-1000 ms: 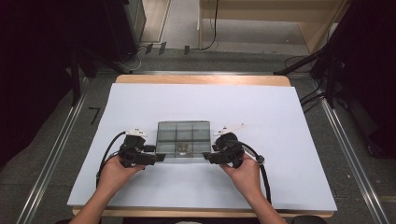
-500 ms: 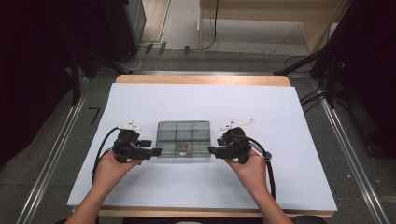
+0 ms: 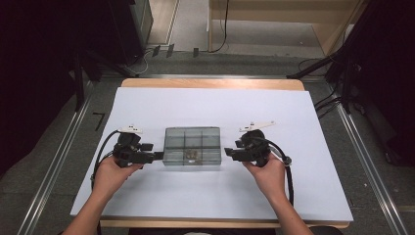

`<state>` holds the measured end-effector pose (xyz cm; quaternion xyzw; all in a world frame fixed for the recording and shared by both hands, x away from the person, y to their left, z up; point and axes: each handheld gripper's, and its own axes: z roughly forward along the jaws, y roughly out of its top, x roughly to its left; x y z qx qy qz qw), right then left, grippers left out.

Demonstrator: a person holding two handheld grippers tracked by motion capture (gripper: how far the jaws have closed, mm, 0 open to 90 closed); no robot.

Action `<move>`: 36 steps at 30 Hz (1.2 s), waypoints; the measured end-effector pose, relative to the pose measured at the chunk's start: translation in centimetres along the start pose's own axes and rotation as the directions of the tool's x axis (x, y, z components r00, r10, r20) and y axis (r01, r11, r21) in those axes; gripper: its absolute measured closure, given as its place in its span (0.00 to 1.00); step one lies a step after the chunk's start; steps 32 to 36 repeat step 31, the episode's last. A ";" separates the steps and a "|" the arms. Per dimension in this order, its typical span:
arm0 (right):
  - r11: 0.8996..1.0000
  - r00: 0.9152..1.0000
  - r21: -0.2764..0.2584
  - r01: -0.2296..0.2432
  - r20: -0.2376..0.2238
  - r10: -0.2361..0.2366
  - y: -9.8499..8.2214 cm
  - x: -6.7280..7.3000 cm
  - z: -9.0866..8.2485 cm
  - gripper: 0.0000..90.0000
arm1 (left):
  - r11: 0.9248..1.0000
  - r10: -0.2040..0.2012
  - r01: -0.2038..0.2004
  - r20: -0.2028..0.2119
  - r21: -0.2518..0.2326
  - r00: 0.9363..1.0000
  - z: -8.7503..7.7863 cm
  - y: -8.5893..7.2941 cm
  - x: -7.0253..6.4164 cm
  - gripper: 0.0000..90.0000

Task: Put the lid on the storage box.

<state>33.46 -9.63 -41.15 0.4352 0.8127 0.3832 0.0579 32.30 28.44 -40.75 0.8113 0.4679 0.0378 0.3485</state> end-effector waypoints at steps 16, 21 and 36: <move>0.999 0.998 -0.010 -0.044 0.033 0.044 -0.3 -2.9 0.0 0.49 | 1.000 -0.029 0.029 -0.047 -0.006 0.998 0.0 -0.3 2.4 0.38; 0.998 0.997 -0.016 -0.059 0.047 0.060 -0.3 -3.7 0.0 0.48 | 0.999 -0.048 0.048 -0.054 -0.006 0.997 0.2 -0.5 3.4 0.38; 0.998 0.996 -0.013 -0.065 0.062 0.065 -0.4 -4.1 0.1 0.44 | 0.998 -0.055 0.056 -0.078 0.014 0.995 0.6 -0.7 4.0 0.35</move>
